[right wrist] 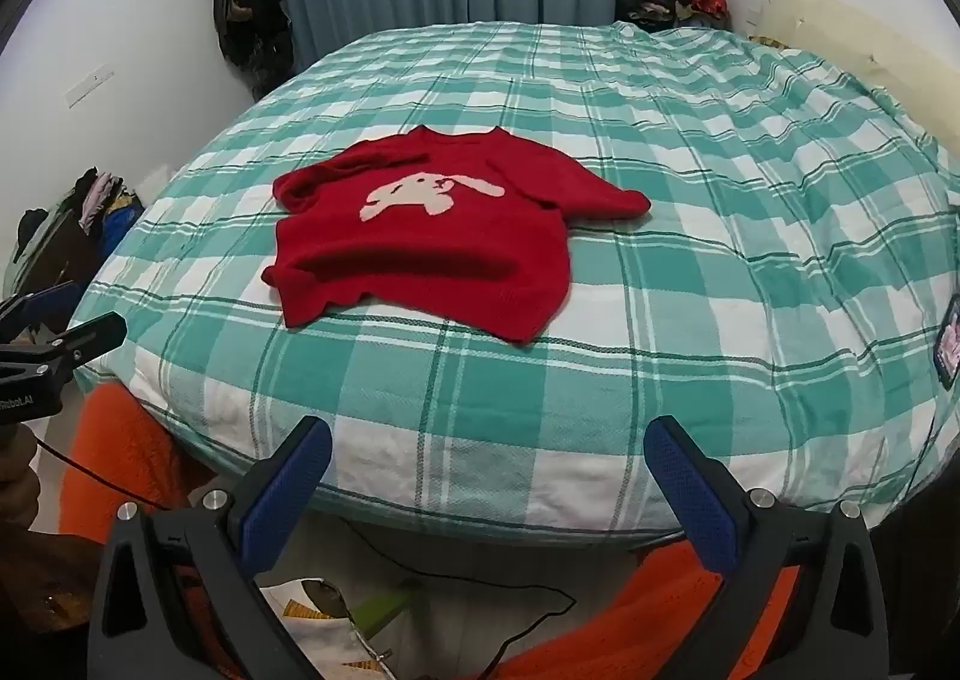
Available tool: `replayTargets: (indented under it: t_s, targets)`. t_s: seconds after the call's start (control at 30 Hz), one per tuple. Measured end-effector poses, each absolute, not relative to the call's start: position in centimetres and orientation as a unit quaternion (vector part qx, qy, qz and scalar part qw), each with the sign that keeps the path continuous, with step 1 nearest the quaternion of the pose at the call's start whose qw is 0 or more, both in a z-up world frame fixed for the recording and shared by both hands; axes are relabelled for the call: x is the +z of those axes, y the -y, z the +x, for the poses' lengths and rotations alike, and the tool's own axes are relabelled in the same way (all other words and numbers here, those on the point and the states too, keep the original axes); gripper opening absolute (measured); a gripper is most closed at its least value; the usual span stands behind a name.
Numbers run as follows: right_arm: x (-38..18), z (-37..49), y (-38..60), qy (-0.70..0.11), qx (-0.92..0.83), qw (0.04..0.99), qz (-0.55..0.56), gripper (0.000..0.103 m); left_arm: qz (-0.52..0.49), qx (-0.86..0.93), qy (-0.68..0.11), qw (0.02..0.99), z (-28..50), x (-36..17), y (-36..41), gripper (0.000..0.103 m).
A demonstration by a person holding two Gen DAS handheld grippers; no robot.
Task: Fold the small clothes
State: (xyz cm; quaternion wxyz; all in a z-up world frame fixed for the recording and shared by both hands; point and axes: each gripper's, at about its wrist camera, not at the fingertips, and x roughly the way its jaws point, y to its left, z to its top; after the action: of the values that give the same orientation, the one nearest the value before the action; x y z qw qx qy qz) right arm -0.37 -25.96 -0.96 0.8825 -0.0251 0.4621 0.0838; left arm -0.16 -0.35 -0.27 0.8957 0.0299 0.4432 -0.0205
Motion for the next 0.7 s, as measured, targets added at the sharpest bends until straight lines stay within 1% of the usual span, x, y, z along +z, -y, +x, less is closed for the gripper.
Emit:
replayTargets:
  t_s: [0.2, 0.7]
  targets:
    - [-1.1, -0.7, 25.9, -0.452, 0.099, 0.887, -0.015, 0.103, 0.021, -0.024, -0.454, 0.891, -0.1, -0.7, 0.1, 0.102]
    - [-1.5, -0.6, 24.8, -0.468, 0.111, 0.877, -0.011, 0.103, 0.036, -0.052, -0.472, 0.879, -0.4, -1.3, 1.4, 0.102]
